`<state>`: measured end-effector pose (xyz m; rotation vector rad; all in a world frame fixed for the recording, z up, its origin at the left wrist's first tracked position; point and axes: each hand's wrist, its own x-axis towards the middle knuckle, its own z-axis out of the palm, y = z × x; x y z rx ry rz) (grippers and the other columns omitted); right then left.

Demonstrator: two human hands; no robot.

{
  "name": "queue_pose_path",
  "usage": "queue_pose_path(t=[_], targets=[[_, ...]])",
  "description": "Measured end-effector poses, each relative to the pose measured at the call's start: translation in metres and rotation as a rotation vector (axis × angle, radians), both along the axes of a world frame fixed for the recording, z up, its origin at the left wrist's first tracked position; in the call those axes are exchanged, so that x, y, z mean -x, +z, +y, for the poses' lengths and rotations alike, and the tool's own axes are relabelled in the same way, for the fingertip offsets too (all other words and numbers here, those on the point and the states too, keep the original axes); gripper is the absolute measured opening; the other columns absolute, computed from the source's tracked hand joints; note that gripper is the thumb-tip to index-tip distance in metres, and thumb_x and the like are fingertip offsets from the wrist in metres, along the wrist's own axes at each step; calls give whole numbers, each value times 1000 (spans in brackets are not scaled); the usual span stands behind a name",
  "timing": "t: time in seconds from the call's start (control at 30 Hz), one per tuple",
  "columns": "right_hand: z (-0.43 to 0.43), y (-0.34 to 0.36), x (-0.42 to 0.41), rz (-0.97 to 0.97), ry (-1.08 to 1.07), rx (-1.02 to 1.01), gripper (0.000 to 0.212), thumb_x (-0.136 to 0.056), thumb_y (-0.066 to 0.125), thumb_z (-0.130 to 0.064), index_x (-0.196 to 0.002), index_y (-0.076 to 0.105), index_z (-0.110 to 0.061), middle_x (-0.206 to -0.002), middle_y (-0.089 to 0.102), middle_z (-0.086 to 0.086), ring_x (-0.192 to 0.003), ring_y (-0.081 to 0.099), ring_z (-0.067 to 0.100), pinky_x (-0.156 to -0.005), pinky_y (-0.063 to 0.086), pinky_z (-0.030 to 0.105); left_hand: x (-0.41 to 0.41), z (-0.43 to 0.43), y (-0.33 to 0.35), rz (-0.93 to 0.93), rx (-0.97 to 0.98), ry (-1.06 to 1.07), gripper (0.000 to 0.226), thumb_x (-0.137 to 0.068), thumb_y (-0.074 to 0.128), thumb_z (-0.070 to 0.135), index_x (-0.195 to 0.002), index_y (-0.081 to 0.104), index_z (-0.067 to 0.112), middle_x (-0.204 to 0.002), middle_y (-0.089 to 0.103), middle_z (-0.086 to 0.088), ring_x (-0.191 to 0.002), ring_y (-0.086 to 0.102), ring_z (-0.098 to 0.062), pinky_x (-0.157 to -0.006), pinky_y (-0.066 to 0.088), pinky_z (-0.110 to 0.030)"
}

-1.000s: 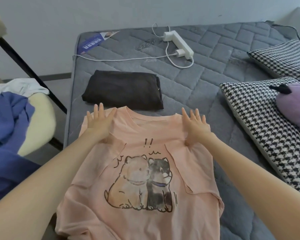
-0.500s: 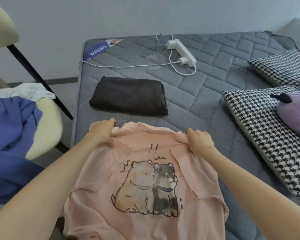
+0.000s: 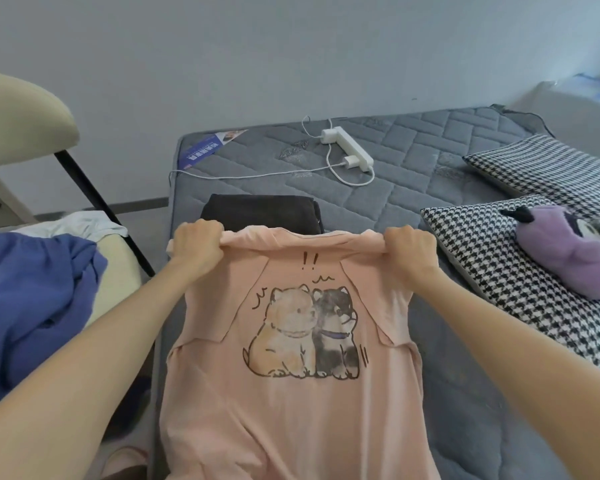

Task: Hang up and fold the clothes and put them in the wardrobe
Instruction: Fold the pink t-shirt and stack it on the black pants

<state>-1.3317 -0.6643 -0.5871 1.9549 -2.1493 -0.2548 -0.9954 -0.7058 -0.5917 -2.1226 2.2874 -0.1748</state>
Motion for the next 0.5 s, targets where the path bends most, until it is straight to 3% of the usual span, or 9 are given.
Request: queue_pose_path(t=[0.27,0.5], targets=[[-40,36,10,-21,-21,125,19,-91,45,-2,-99,61,-8,-104,66,11,-97,64,33,-66,32,33,14,-45,31,-35,88,5,16,-80,53,4,-89,60,14,-91,67,-11,-87,64,-32,-68,34,-31],[-60,-8,15,-108,-75,68,17,-87,45,-2,-87,55,-15,-98,68,7,-93,64,30,-80,34,34,16,-74,-10,39,-8,76,15,-83,50,7,-81,56,21,-87,65,-4,-88,59,-28,-82,39,-34]])
